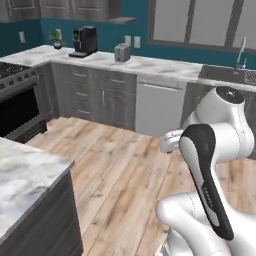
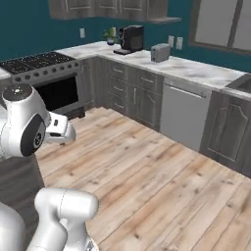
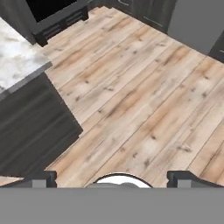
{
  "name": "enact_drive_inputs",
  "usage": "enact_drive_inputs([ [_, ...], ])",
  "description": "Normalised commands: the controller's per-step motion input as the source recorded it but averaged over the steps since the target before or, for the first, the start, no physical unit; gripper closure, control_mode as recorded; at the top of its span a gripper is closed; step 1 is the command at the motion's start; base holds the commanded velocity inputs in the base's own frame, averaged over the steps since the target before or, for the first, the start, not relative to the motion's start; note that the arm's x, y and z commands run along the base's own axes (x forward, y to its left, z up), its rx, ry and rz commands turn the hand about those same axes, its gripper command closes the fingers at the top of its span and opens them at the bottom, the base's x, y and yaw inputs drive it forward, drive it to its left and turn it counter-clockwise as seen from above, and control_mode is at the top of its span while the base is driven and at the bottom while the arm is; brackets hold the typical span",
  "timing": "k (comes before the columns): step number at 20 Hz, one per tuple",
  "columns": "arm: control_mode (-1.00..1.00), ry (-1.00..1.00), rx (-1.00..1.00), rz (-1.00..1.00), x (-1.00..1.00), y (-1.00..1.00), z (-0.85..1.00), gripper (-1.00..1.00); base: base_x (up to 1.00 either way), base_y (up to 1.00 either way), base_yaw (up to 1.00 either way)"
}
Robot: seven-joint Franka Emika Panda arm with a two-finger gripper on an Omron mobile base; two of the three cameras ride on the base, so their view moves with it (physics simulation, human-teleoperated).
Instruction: Place the drinks on the dining counter in a tight cluster.
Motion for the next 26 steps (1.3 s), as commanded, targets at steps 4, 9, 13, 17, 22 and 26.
enact_drive_inputs([
  [4,1.0,0.0,0.0,0.0,0.0,0.0,0.0,-1.0,0.13,-0.19,-0.83],
  [9,1.0,0.0,0.0,0.0,0.0,0.0,0.0,-1.0,0.26,-0.12,-0.8],
  [13,1.0,0.0,0.0,0.0,0.0,0.0,0.0,-1.0,0.52,-0.21,-0.65],
  [17,1.0,0.0,0.0,0.0,0.0,0.0,0.0,-1.0,0.86,-0.32,-0.5],
  [22,1.0,0.0,0.0,0.0,0.0,0.0,0.0,-1.0,1.0,0.01,-0.35],
  [26,1.0,0.0,0.0,0.0,0.0,0.0,0.0,-1.0,1.0,0.05,-0.23],
])
